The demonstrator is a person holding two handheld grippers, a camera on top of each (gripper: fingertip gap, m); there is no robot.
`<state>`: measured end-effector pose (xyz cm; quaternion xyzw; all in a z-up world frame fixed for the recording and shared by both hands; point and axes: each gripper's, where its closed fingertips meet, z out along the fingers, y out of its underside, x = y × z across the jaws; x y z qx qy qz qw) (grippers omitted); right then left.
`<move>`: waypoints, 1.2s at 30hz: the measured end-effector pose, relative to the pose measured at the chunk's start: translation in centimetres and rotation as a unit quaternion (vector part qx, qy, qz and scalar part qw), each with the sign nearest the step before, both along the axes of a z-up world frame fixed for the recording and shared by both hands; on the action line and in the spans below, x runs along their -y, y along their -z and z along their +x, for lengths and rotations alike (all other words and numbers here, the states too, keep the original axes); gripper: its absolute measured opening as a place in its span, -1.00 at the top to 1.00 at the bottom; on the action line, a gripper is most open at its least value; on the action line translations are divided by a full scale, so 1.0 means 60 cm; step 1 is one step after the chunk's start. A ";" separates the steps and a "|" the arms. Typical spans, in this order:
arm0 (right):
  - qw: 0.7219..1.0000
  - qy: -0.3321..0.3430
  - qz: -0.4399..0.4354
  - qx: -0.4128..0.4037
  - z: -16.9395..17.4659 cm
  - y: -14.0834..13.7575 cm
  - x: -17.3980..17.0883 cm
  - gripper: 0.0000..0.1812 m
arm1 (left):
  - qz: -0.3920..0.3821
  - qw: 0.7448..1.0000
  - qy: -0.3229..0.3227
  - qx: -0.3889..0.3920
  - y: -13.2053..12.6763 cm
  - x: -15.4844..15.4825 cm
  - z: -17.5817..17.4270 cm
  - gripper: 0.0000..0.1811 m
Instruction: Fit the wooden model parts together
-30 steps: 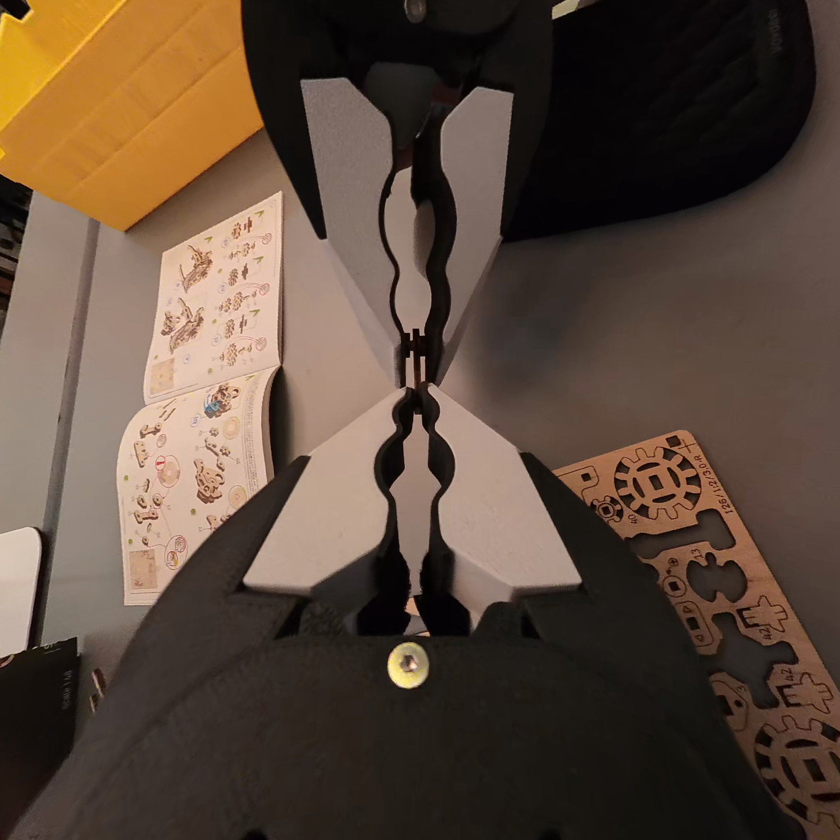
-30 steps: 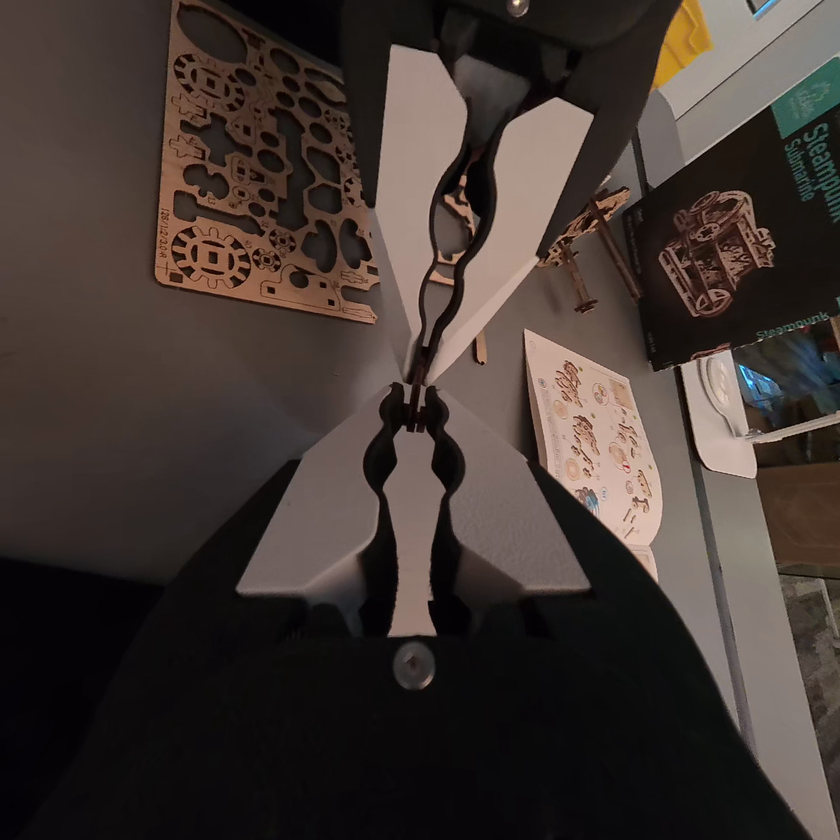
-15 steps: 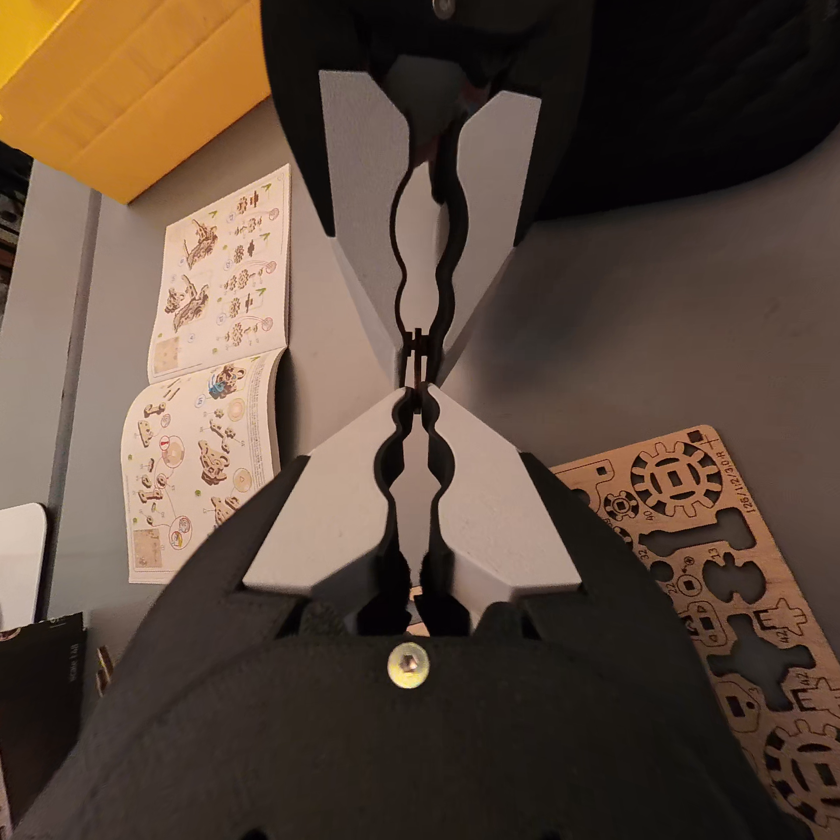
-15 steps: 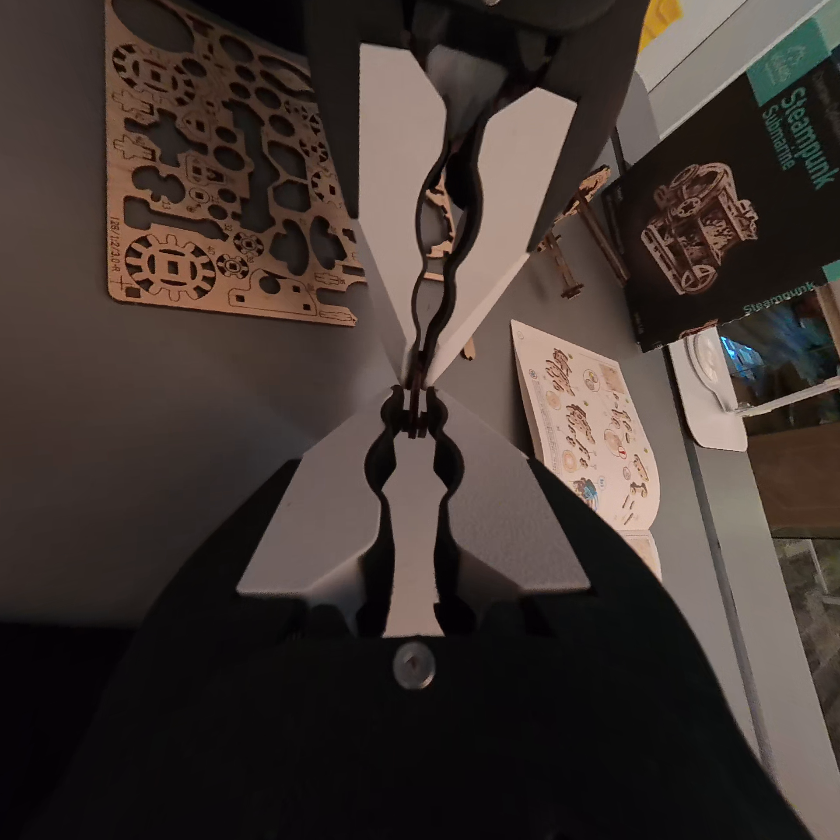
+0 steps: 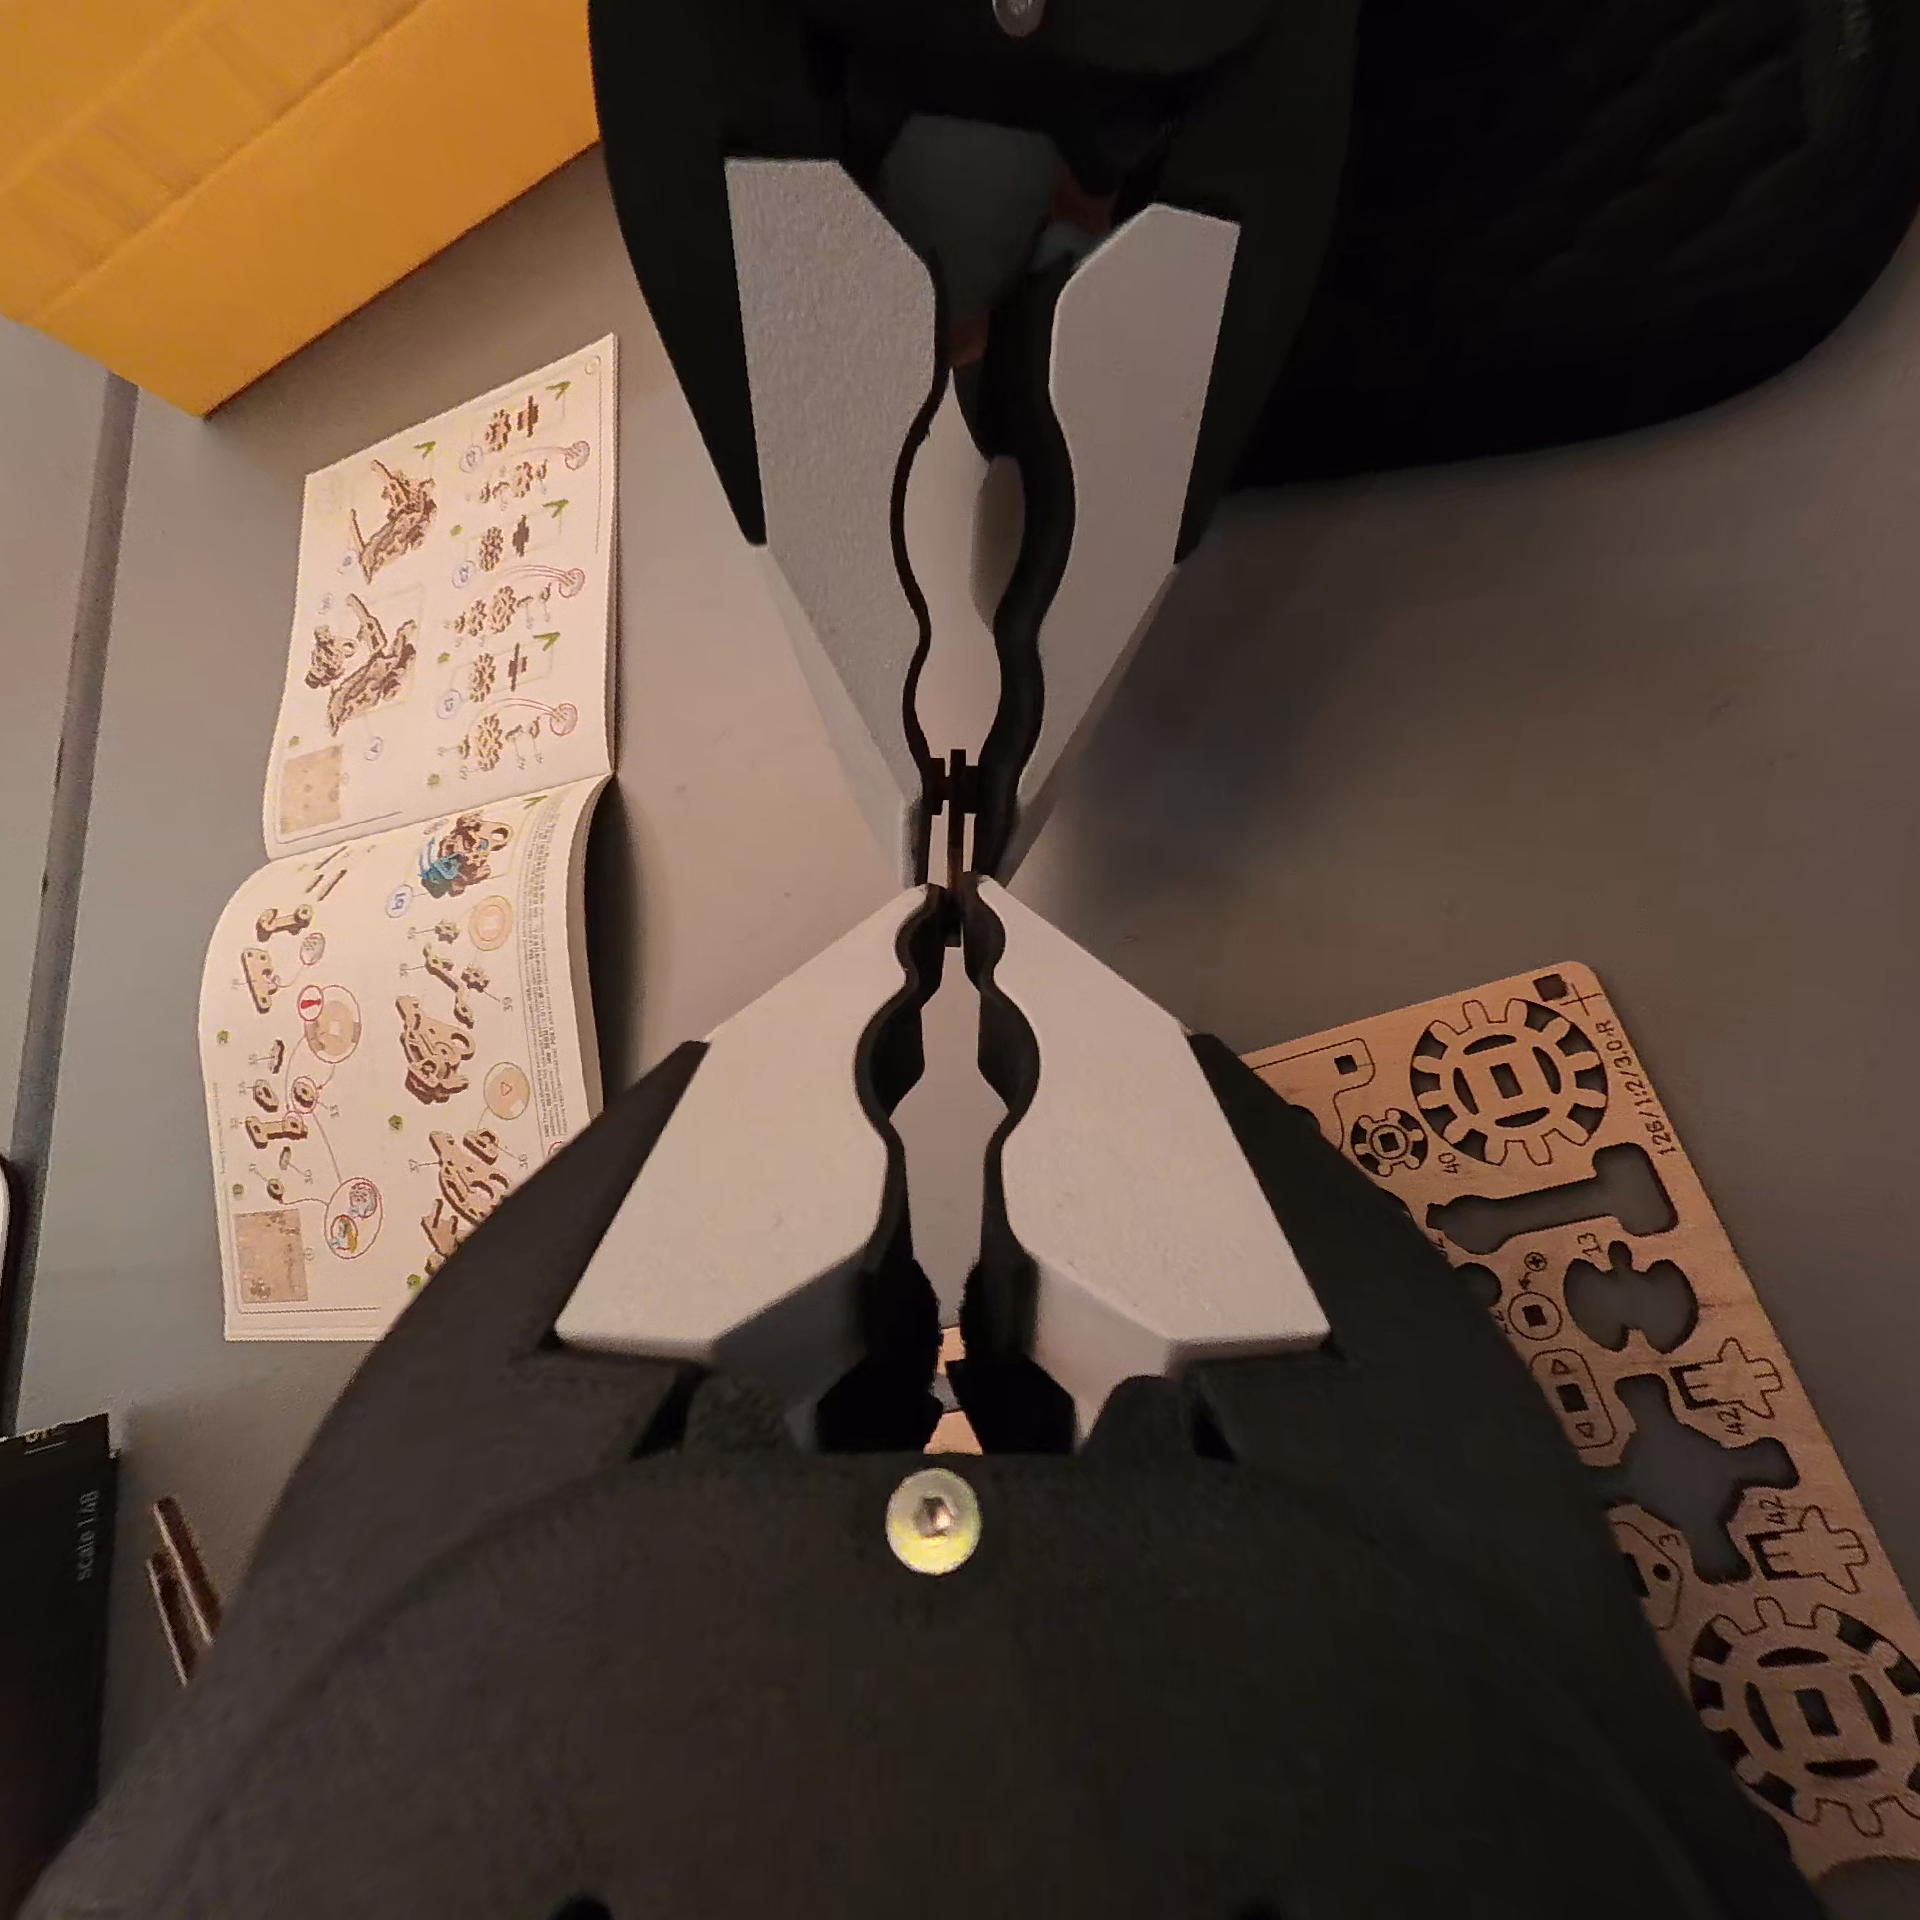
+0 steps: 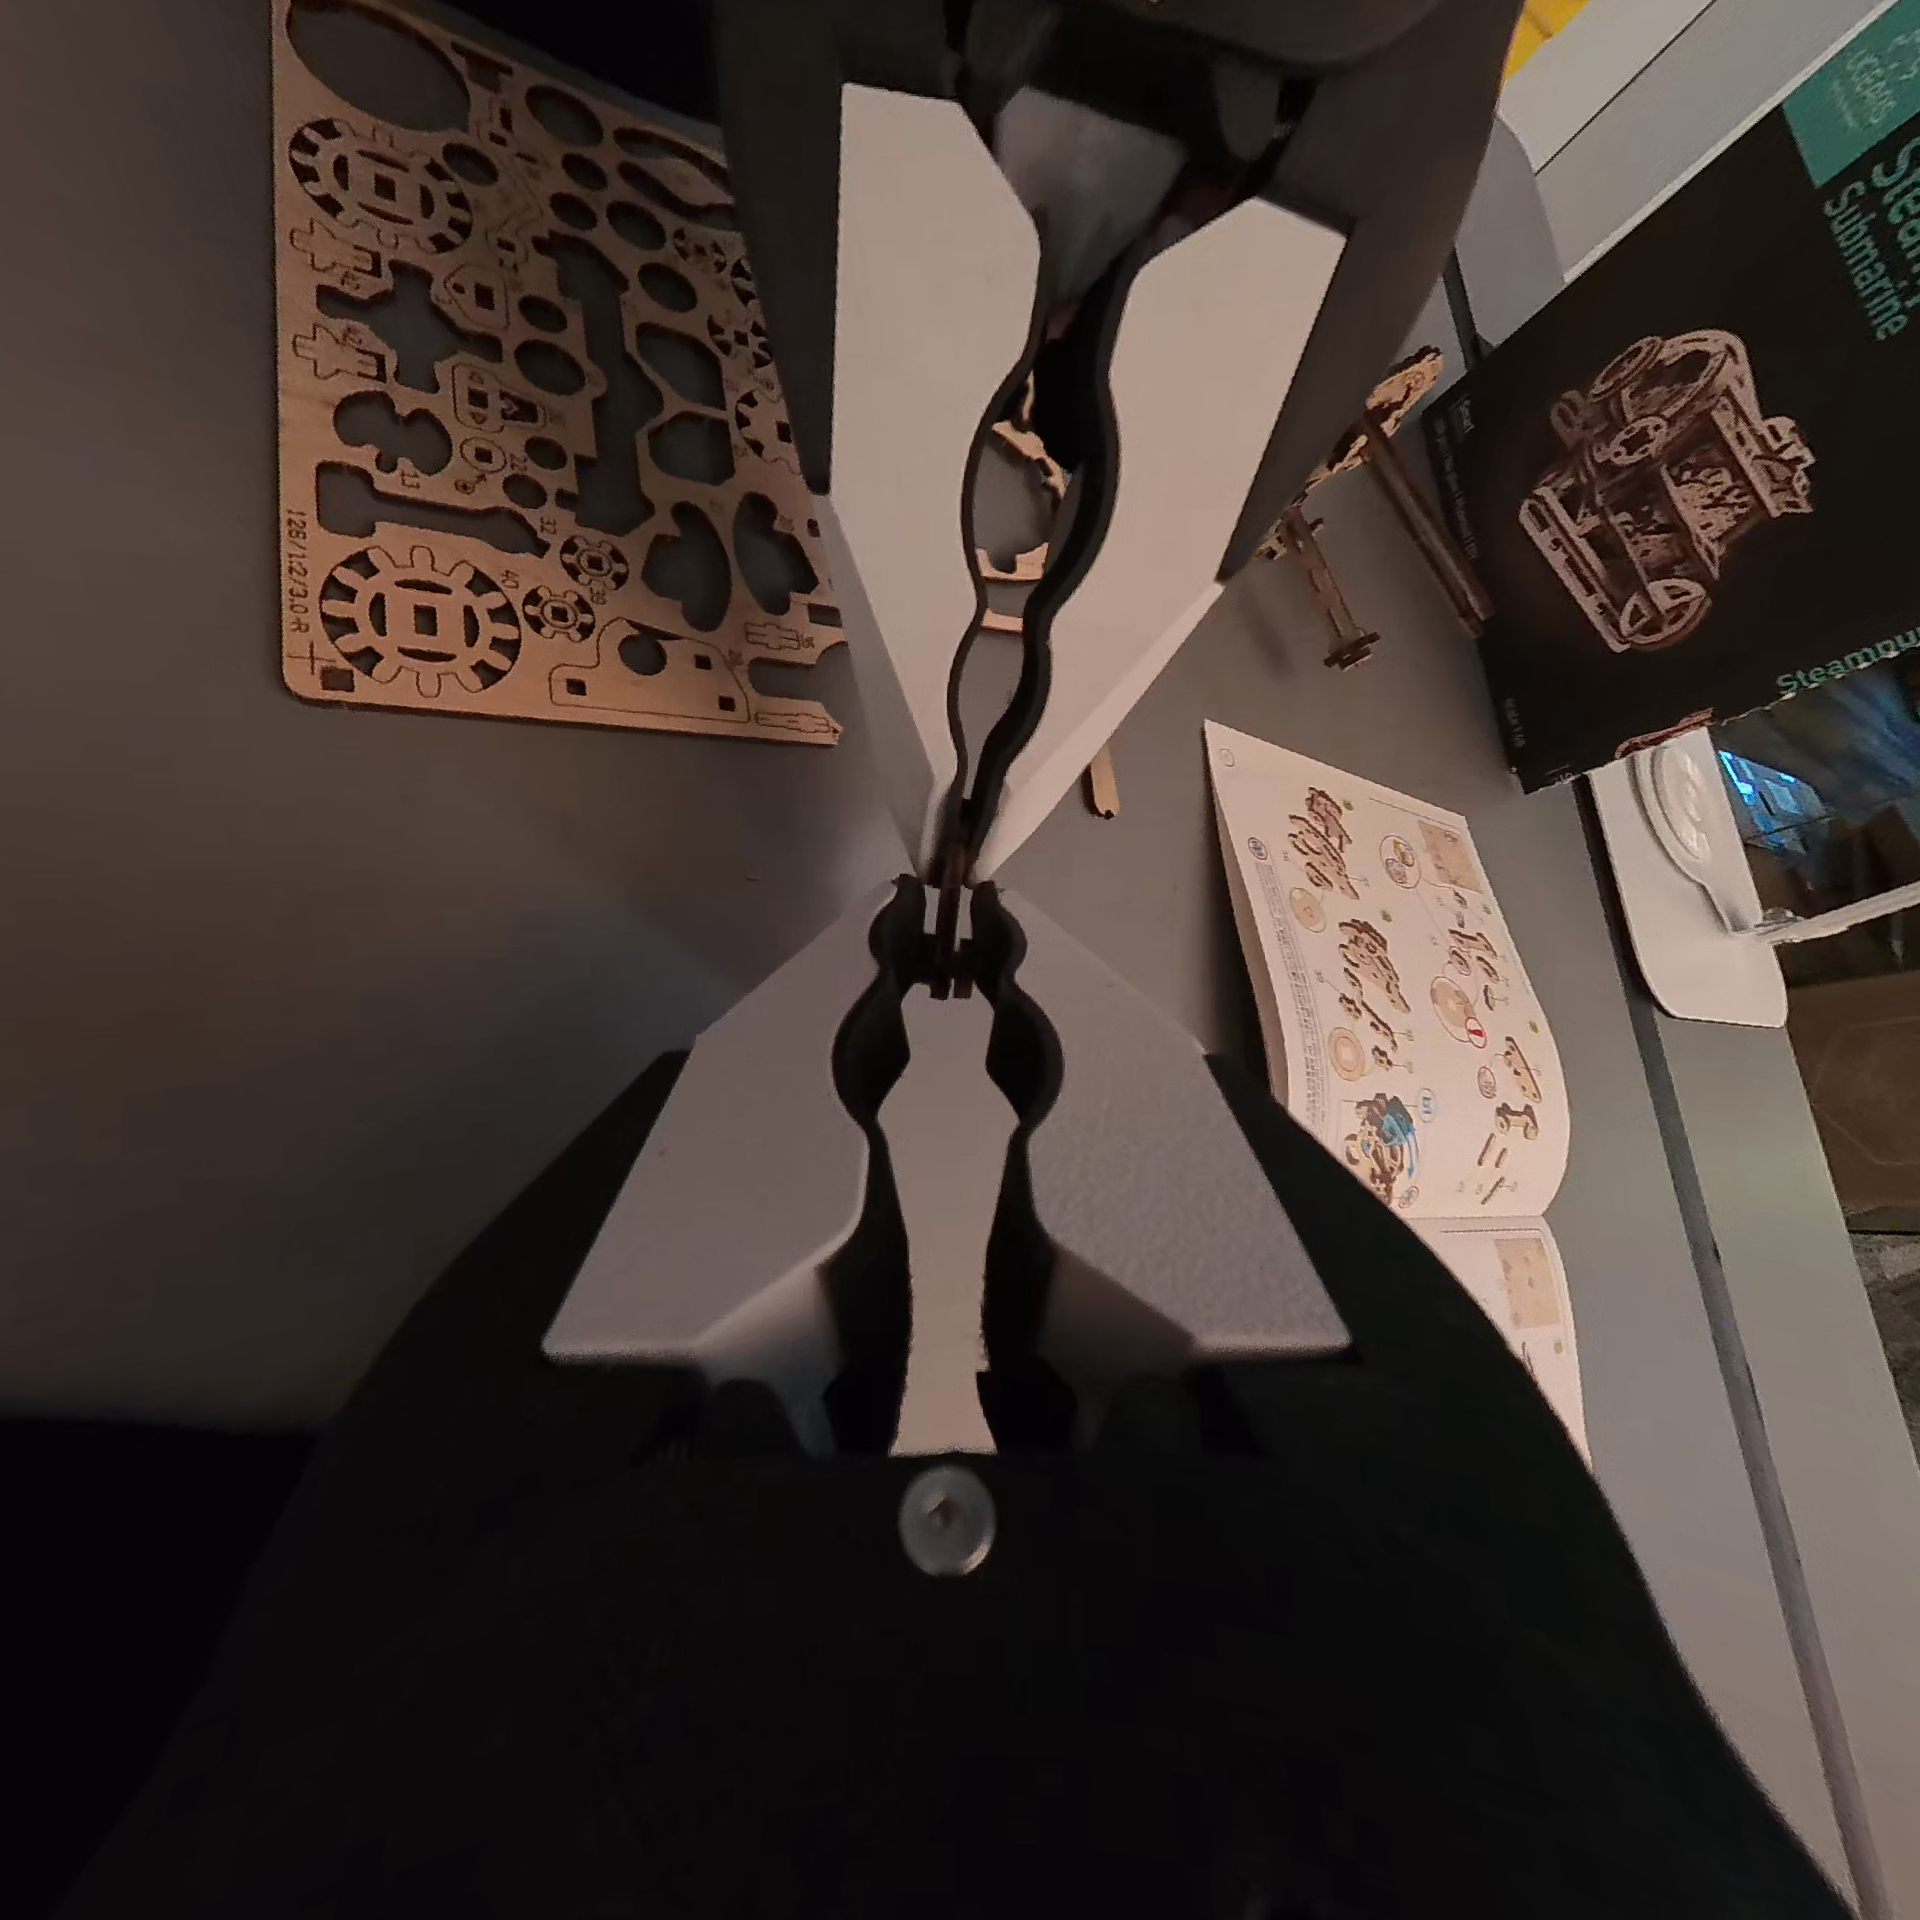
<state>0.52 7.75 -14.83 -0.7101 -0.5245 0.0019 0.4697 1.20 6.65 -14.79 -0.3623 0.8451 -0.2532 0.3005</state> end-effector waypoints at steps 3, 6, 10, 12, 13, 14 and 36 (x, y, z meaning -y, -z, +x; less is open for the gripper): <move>1.000 0.003 -0.009 -0.011 0.000 0.002 -0.004 0.91 | 0.004 1.000 -0.003 -0.002 0.003 -0.003 0.000 0.99; 0.999 0.008 0.011 -0.049 0.010 -0.021 -0.011 0.90 | -0.001 0.999 -0.016 0.034 -0.016 -0.009 0.008 1.00; 0.998 -0.001 0.055 -0.040 0.009 -0.038 -0.008 0.90 | -0.024 0.998 -0.017 0.050 -0.033 -0.006 0.010 1.00; 0.998 0.000 0.049 -0.038 0.009 -0.034 -0.008 0.91 | -0.030 0.998 -0.018 0.044 -0.029 -0.006 0.010 1.00; 0.998 0.000 0.046 -0.041 0.010 -0.034 -0.007 0.91 | -0.033 0.998 -0.019 0.044 -0.029 -0.006 0.010 0.99; 0.998 0.000 0.041 -0.045 0.010 -0.035 -0.006 0.91 | -0.037 0.998 -0.019 0.043 -0.030 -0.005 0.010 0.99; 0.992 -0.005 0.049 -0.120 0.016 -0.070 -0.007 0.89 | -0.097 0.992 -0.018 0.074 -0.062 -0.010 0.010 1.00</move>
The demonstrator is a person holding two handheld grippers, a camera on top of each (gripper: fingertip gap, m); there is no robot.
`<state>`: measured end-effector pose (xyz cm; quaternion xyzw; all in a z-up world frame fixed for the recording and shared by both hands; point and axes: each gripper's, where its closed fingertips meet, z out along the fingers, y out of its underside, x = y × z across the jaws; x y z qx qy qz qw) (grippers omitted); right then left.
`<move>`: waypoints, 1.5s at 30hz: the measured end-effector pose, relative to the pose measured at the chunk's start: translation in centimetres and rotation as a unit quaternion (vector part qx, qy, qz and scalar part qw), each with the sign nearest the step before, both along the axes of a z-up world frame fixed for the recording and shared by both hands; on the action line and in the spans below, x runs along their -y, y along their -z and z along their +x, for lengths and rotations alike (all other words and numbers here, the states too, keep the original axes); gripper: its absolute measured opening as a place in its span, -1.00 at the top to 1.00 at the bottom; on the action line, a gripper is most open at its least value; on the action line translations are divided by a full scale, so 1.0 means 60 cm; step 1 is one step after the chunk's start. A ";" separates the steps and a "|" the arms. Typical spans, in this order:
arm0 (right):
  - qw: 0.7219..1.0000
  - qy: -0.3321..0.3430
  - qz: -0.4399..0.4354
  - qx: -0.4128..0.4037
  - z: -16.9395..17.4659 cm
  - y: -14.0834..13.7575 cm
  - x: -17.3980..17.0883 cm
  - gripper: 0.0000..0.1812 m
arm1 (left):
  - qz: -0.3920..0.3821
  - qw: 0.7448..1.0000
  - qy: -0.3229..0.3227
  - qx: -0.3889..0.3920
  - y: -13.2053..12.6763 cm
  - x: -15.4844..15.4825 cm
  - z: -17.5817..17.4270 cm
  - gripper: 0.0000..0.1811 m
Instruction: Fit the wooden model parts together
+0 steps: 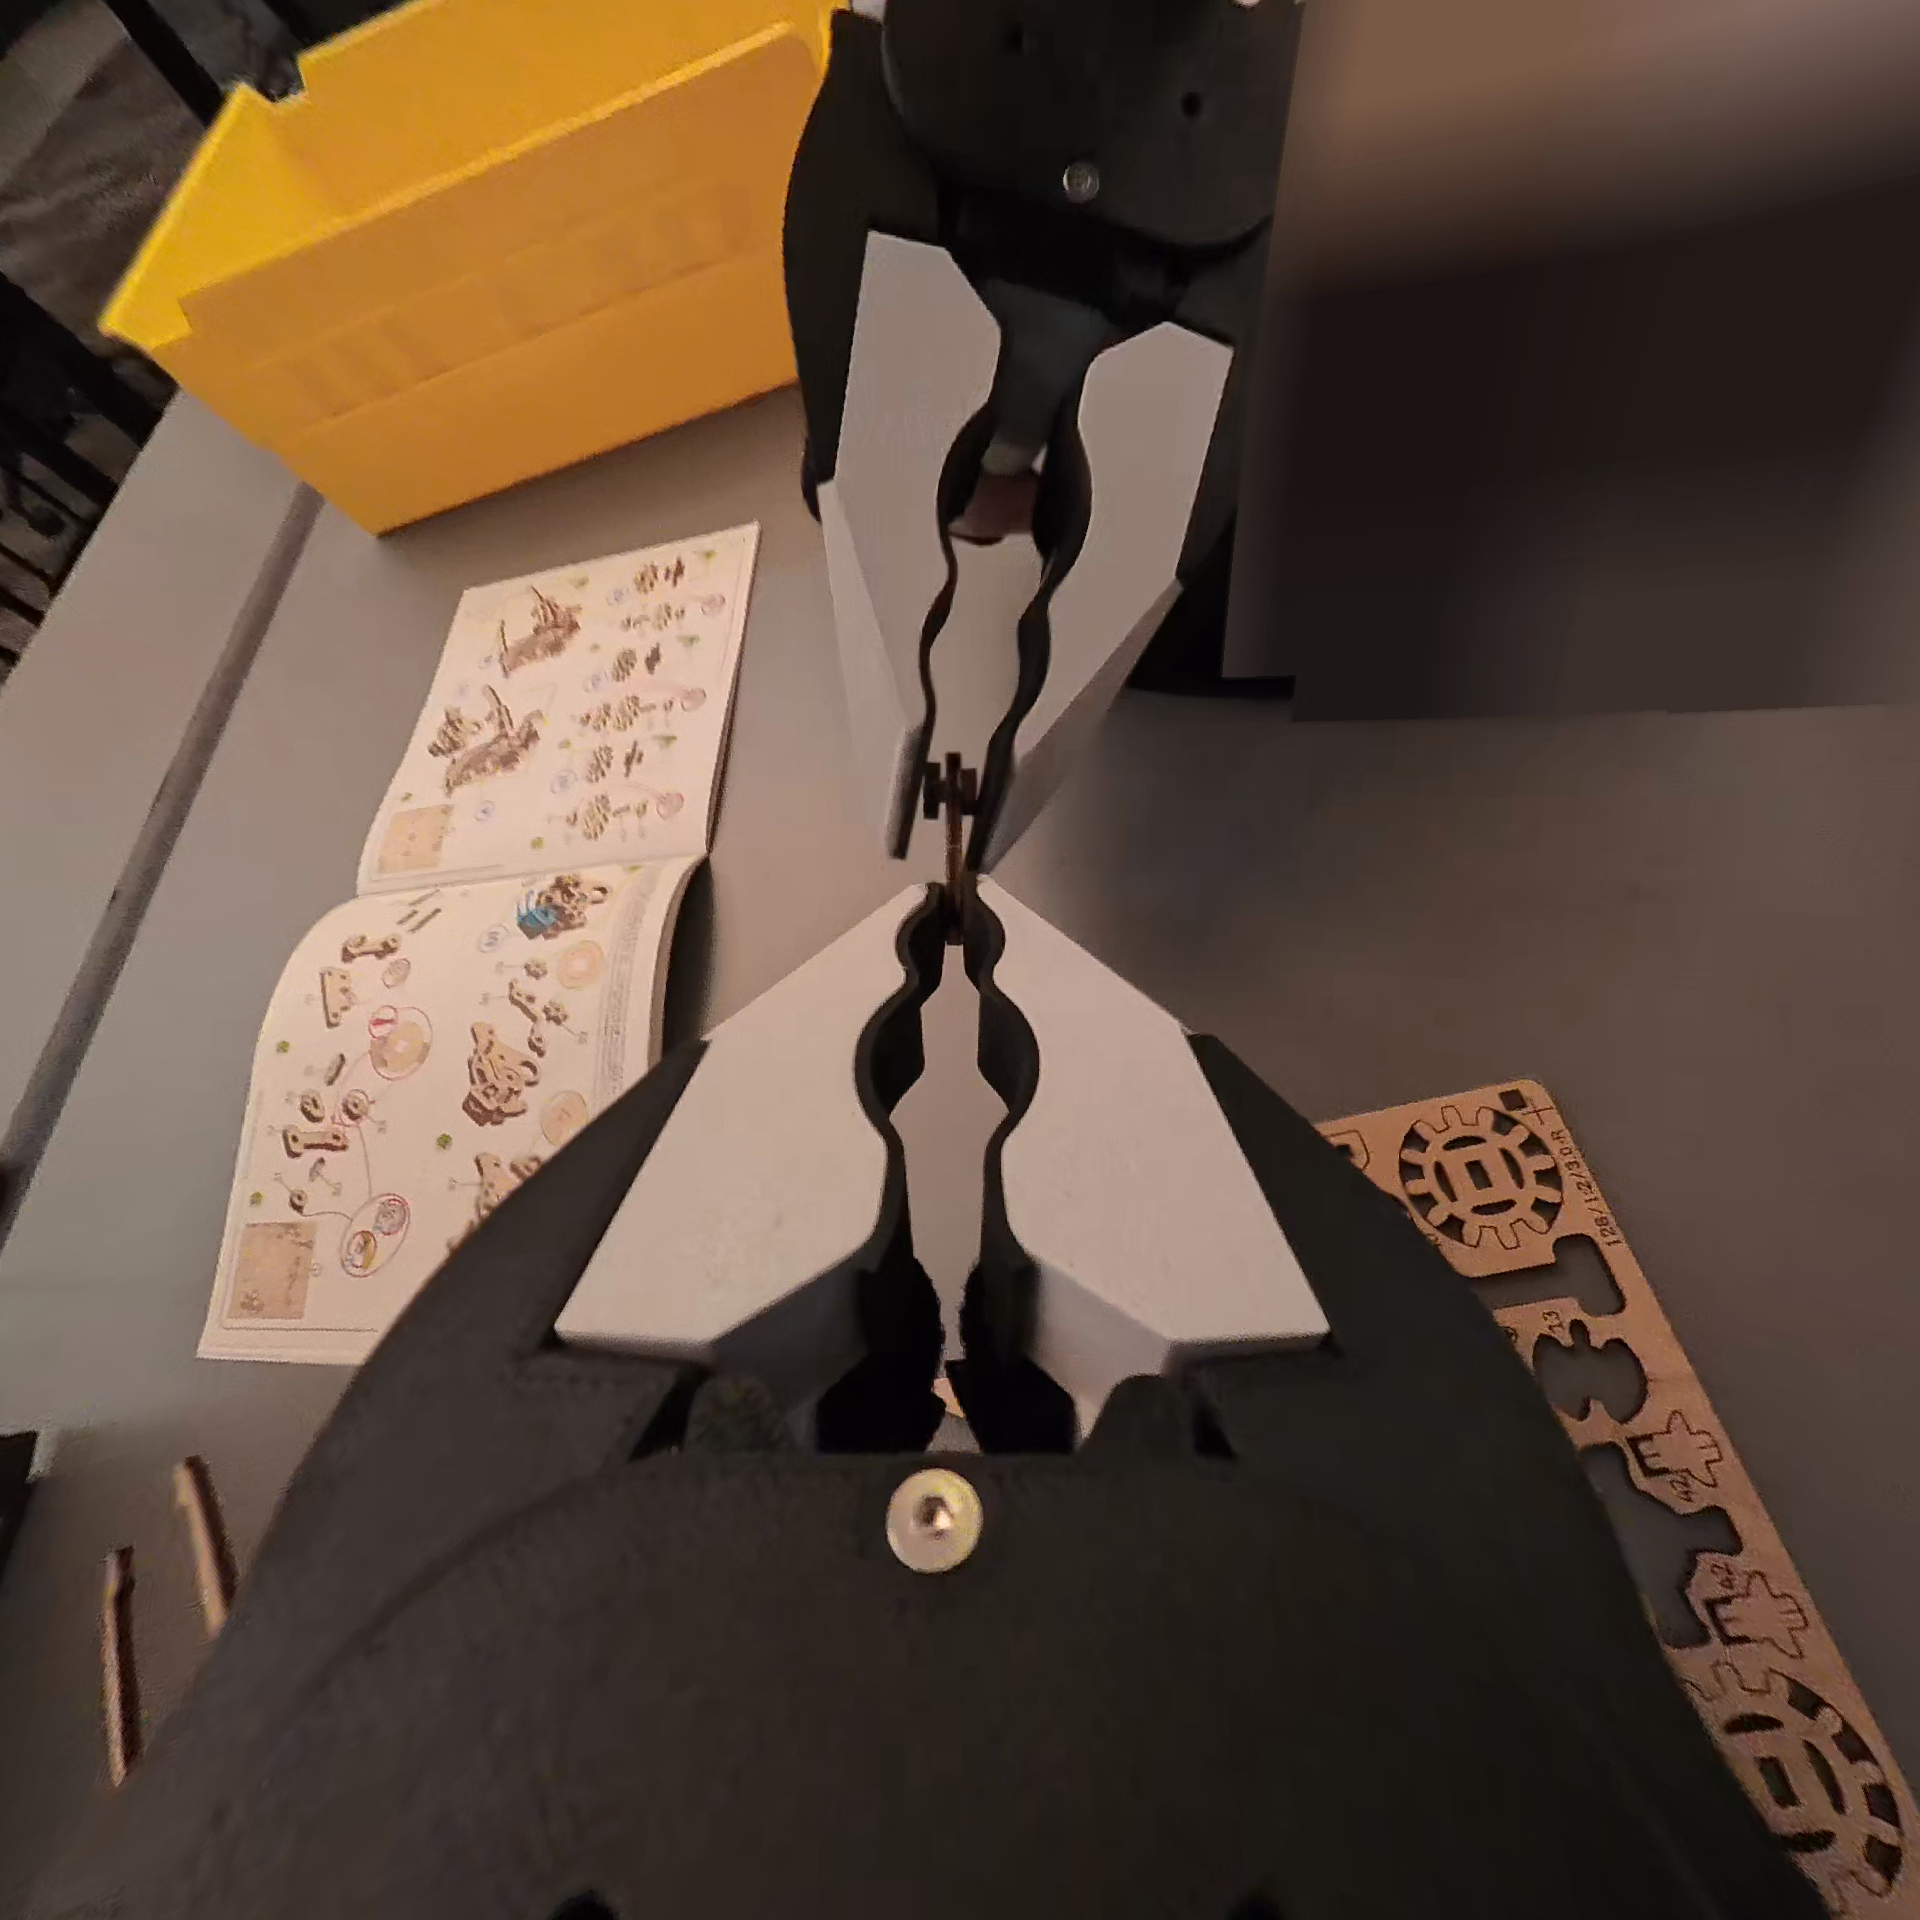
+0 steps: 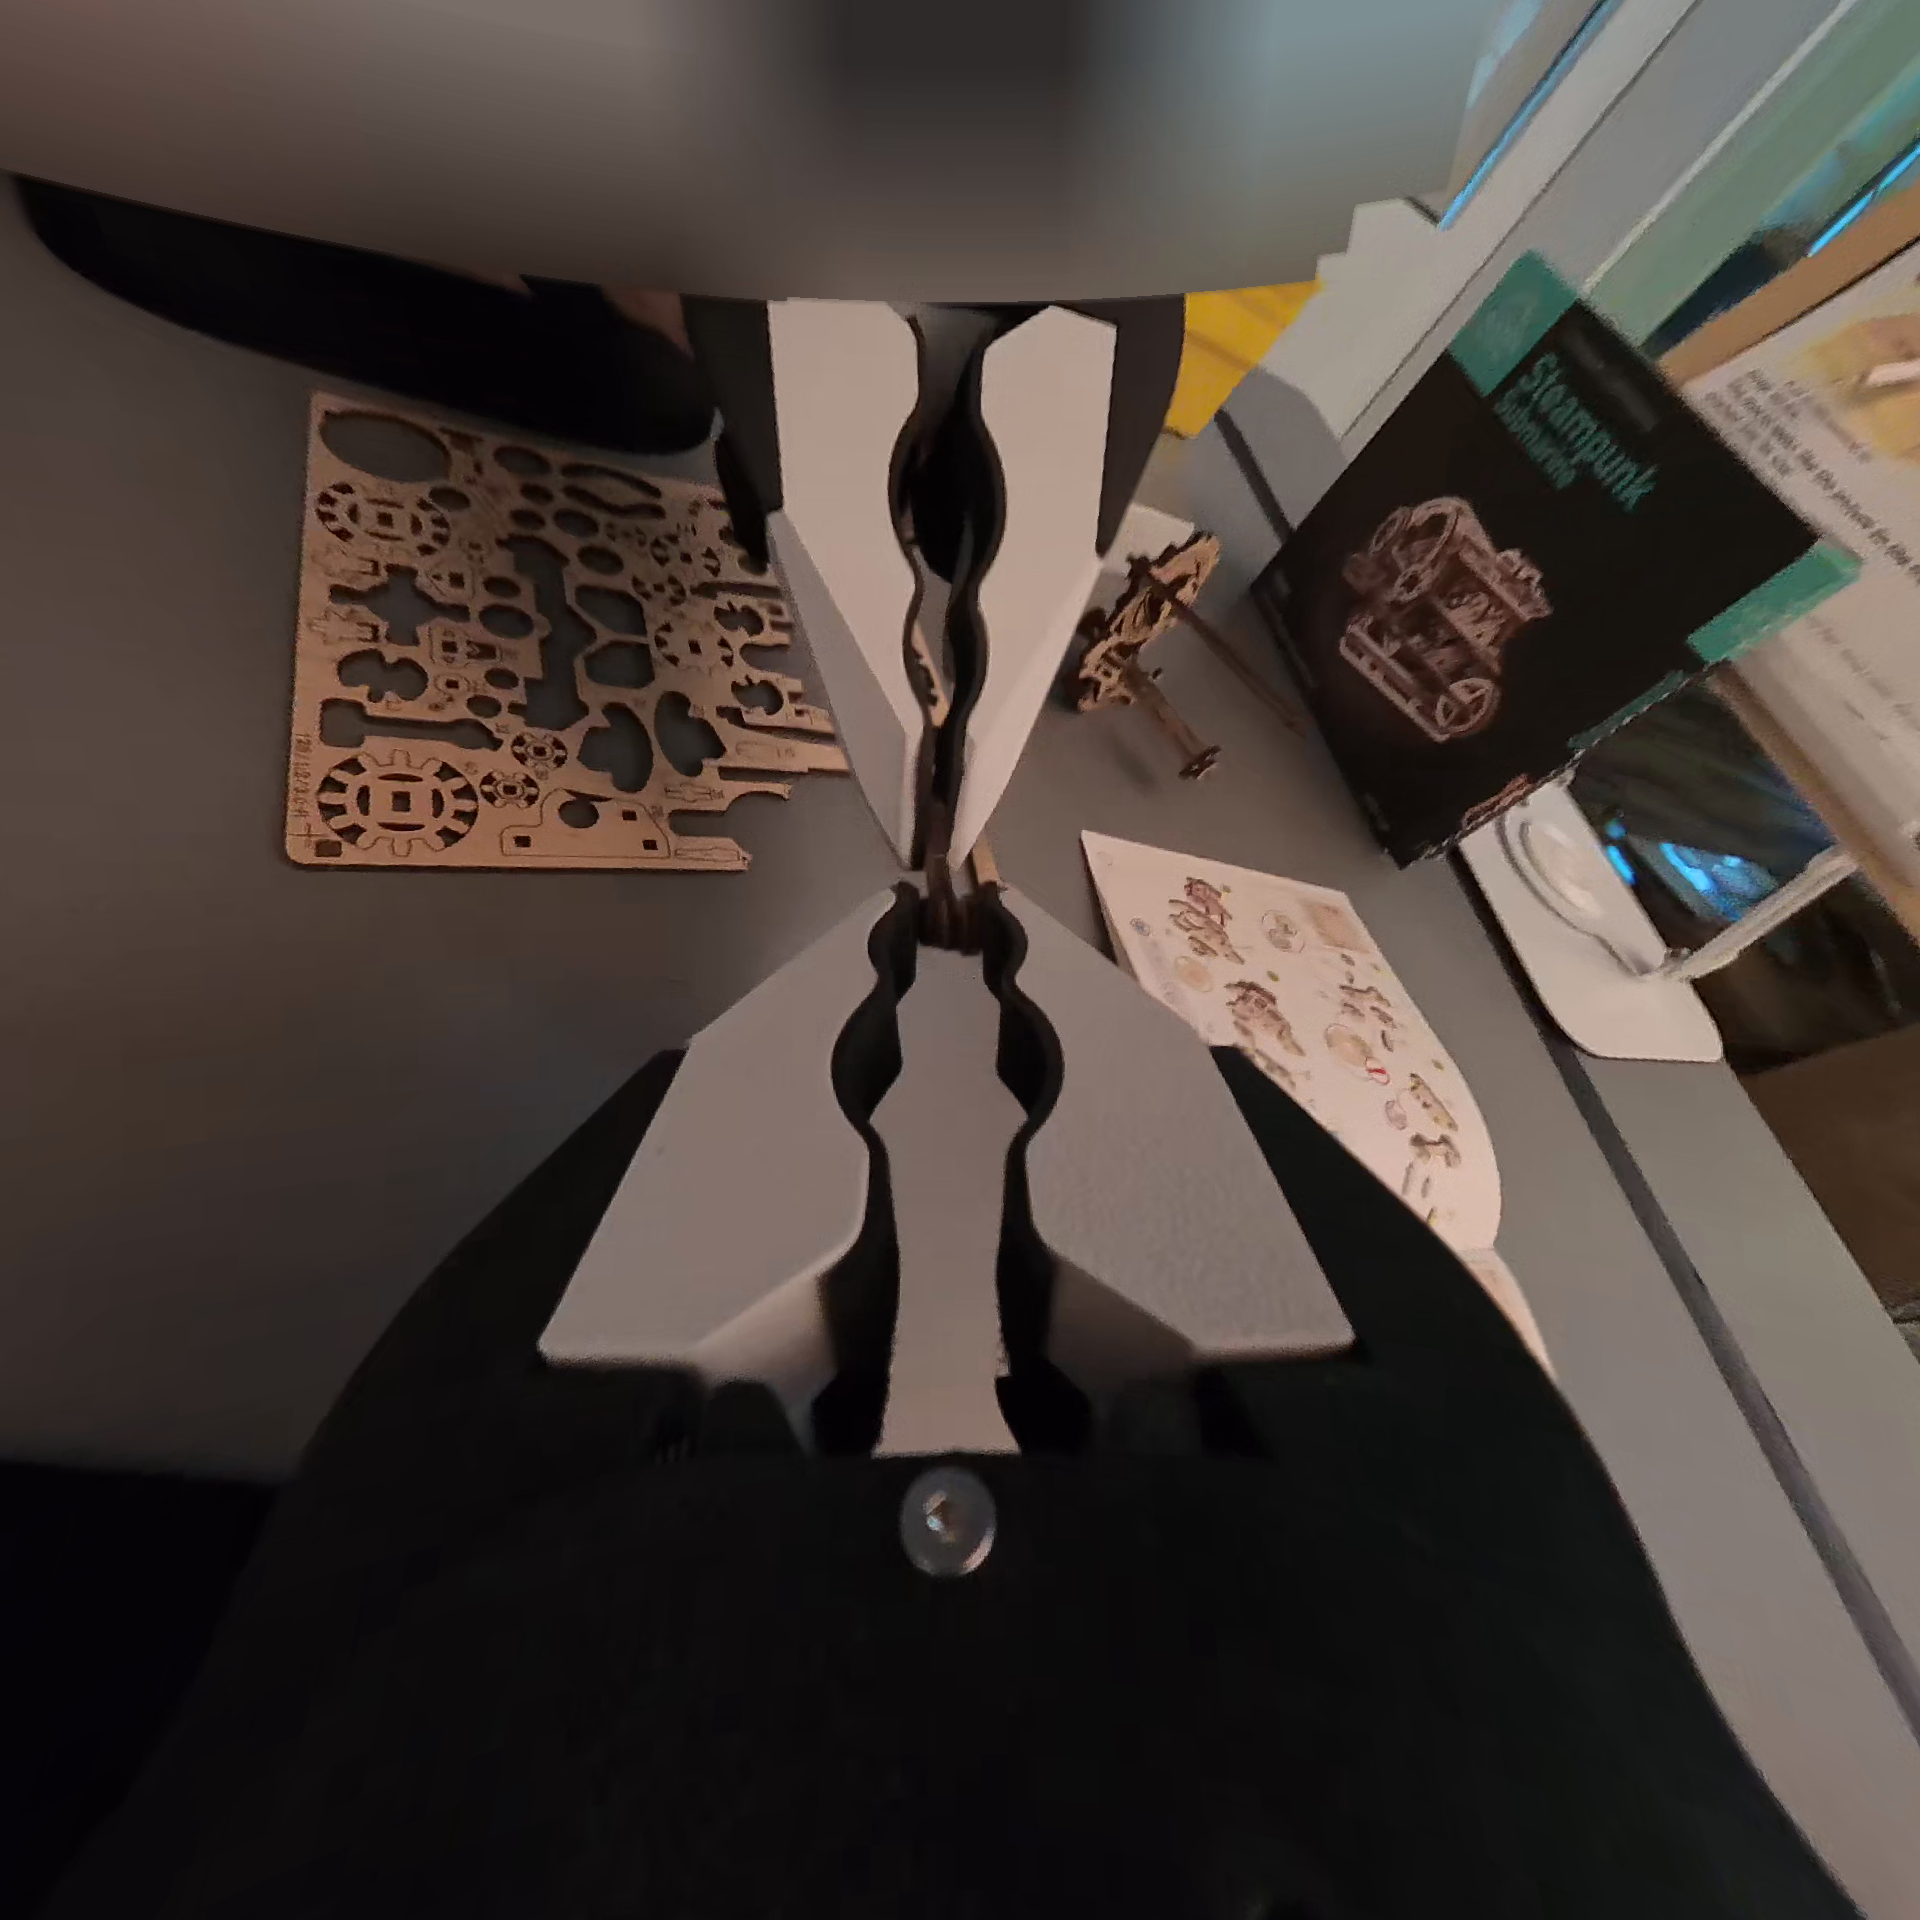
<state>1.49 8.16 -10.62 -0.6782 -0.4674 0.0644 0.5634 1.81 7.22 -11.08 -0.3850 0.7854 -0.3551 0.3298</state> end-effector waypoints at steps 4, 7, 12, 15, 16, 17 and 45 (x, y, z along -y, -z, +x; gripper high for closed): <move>0.999 -0.012 0.029 -0.017 -0.001 -0.026 0.007 0.89 | 0.006 0.999 0.010 0.045 -0.023 0.006 0.000 1.00; 0.999 -0.016 0.033 -0.011 -0.002 -0.031 0.012 0.89 | 0.023 0.998 0.018 0.063 -0.028 0.009 -0.001 1.00; 0.999 -0.025 0.033 -0.029 -0.008 -0.042 0.018 0.89 | 0.031 0.994 0.033 0.104 -0.046 0.022 -0.001 1.00; 0.999 -0.024 0.030 -0.026 -0.008 -0.043 0.018 0.91 | 0.050 0.991 0.037 0.121 -0.051 0.024 -0.002 1.00; 0.999 -0.020 0.023 -0.027 -0.007 -0.044 0.018 0.92 | 0.059 0.990 0.034 0.127 -0.052 0.023 -0.002 1.00; 0.999 -0.019 0.018 -0.033 -0.007 -0.047 0.019 0.92 | 0.065 0.988 0.035 0.135 -0.055 0.023 -0.002 1.00; 0.994 -0.050 0.028 0.096 -0.015 -0.003 0.038 0.92 | 0.036 0.996 0.070 0.038 -0.011 0.040 -0.012 1.00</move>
